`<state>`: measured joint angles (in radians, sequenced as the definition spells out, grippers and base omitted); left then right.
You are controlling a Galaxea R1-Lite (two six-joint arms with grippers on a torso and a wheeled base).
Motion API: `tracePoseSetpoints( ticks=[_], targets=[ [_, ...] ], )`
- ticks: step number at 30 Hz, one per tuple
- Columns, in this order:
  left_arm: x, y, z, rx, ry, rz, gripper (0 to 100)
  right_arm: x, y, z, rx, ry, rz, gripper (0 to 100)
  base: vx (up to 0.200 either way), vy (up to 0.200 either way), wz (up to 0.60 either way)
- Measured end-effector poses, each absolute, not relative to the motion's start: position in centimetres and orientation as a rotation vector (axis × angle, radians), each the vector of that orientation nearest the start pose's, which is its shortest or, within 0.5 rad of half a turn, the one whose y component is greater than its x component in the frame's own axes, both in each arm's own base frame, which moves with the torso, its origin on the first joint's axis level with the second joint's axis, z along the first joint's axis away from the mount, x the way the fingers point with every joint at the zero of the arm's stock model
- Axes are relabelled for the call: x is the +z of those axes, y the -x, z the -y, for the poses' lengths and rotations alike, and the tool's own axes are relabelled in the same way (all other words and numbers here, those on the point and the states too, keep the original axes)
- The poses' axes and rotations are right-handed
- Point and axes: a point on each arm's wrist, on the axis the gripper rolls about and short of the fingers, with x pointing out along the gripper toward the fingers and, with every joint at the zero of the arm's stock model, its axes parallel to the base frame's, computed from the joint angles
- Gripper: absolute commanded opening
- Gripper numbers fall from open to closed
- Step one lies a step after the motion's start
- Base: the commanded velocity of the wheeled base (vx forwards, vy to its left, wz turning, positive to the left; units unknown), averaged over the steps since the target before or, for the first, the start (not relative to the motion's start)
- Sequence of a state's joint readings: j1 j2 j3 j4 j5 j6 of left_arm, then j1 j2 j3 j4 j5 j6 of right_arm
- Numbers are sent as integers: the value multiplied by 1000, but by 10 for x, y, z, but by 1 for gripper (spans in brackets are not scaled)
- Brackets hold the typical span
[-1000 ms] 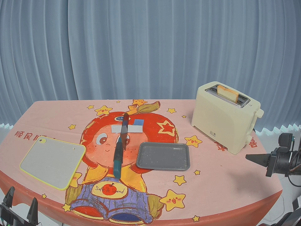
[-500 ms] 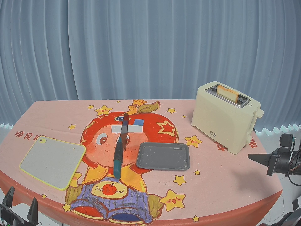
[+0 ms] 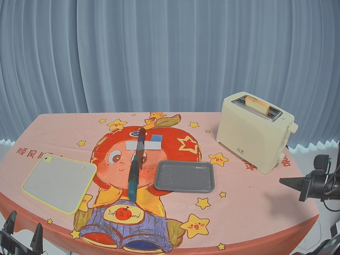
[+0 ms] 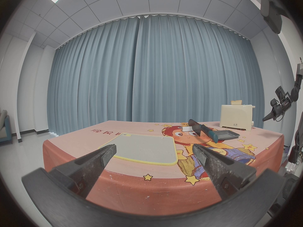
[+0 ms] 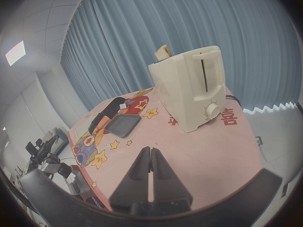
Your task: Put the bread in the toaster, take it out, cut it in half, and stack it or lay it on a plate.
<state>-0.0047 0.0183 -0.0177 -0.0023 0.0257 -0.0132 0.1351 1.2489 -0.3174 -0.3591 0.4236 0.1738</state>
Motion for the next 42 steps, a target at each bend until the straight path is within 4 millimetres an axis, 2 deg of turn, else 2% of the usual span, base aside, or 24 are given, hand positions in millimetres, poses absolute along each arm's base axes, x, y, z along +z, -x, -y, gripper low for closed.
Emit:
tracePoseSetpoints(
  ticks=[42],
  targets=[
    [81,23,-1,21,13,2,100,112,-170,-23,304,-207,-730,0,0,0,0]
  ],
)
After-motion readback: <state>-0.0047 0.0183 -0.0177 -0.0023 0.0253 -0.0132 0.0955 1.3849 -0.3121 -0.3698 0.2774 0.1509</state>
